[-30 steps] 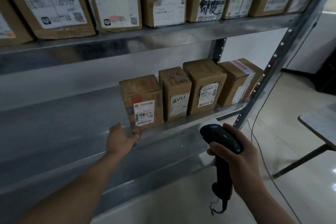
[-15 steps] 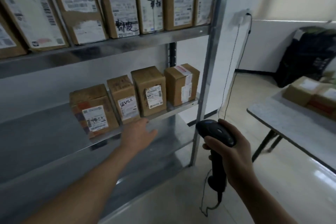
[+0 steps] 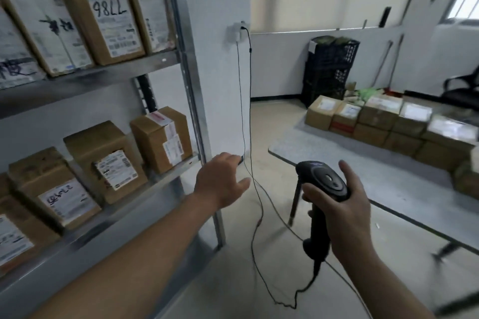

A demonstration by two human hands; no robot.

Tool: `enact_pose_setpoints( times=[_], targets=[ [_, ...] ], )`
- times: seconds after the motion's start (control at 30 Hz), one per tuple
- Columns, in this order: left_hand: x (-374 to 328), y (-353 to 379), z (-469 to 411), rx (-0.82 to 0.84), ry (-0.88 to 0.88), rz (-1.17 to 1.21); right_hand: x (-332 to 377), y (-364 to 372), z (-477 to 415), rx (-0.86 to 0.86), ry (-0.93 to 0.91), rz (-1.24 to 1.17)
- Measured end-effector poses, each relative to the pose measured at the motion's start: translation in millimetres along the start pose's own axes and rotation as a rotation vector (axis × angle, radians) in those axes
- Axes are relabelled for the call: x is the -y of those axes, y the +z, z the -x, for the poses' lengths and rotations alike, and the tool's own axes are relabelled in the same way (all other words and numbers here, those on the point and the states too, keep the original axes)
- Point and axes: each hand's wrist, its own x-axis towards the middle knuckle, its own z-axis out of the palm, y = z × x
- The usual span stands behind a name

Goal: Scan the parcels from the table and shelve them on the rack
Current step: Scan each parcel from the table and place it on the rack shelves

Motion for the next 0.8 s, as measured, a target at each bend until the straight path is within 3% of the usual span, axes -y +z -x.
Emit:
enact_pose_setpoints(
  times=[0.5,0.8],
  targets=[
    [-92,87,-194,0.076,0.35,0.066,3,-68,-128,-0.381,-0.048,0.059],
    [-144,130,-260,0.116,0.439,0.106,-9,-105,-178,-0.517,-0.029,0.079]
  ],
)
